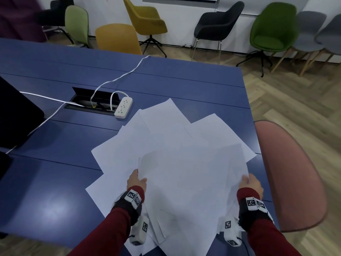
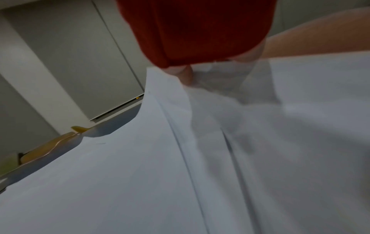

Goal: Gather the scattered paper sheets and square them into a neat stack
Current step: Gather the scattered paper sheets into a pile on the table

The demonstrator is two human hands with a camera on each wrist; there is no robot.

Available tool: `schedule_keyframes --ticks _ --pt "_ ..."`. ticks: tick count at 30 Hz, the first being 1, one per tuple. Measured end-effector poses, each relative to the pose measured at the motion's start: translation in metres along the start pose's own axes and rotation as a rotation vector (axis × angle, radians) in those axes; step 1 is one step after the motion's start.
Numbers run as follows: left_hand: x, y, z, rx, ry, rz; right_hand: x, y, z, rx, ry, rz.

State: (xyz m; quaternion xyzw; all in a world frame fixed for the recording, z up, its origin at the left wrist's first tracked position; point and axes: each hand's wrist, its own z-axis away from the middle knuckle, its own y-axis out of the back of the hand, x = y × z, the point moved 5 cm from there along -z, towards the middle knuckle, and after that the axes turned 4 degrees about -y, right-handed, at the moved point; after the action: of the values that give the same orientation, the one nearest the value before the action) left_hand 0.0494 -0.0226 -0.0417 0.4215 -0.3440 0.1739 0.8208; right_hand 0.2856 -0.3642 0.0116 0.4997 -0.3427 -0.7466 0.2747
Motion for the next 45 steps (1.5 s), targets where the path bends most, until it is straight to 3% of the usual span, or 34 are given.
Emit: schedule_keyframes --ticks 2,6,13,17,23,28,33,36,40,42,45 --pt "-0.003 0.002 -0.003 -0.01 -0.003 0.006 0.005 -0.004 -0.003 -0.052 -0.037 0.037" --pt "-0.008 0.002 -0.008 -0.028 0.01 0.024 0.016 -0.028 -0.002 -0.308 -0.073 0.175" --pt "-0.012 0.003 -0.008 -0.037 0.005 0.037 0.005 -0.024 -0.001 -0.397 0.012 0.342" --pt "-0.012 0.004 -0.008 -0.031 0.019 0.044 0.004 -0.019 -0.006 -0.4 0.053 0.099" --pt "-0.012 0.003 -0.005 -0.038 0.021 0.037 0.012 -0.047 0.031 -0.524 -0.099 -0.082" --pt "-0.013 0.004 -0.004 -0.04 0.023 0.033 0.008 -0.045 0.036 -0.48 -0.084 -0.237" --pt "-0.01 0.006 -0.003 -0.038 0.021 0.045 0.029 -0.03 0.019 -0.445 -0.021 0.041" --pt "-0.008 0.005 -0.005 -0.03 0.02 0.036 0.037 -0.019 0.009 -0.301 -0.011 0.112" --pt "-0.005 0.003 -0.002 -0.024 0.016 0.006 0.036 -0.009 0.003 -0.103 0.024 -0.094" --pt "-0.002 0.001 0.002 -0.041 0.016 -0.008 0.034 -0.017 0.007 -0.136 -0.004 -0.195" --pt "0.005 -0.008 0.007 -0.096 0.008 -0.042 0.023 -0.041 0.023 -0.34 -0.029 -0.278"
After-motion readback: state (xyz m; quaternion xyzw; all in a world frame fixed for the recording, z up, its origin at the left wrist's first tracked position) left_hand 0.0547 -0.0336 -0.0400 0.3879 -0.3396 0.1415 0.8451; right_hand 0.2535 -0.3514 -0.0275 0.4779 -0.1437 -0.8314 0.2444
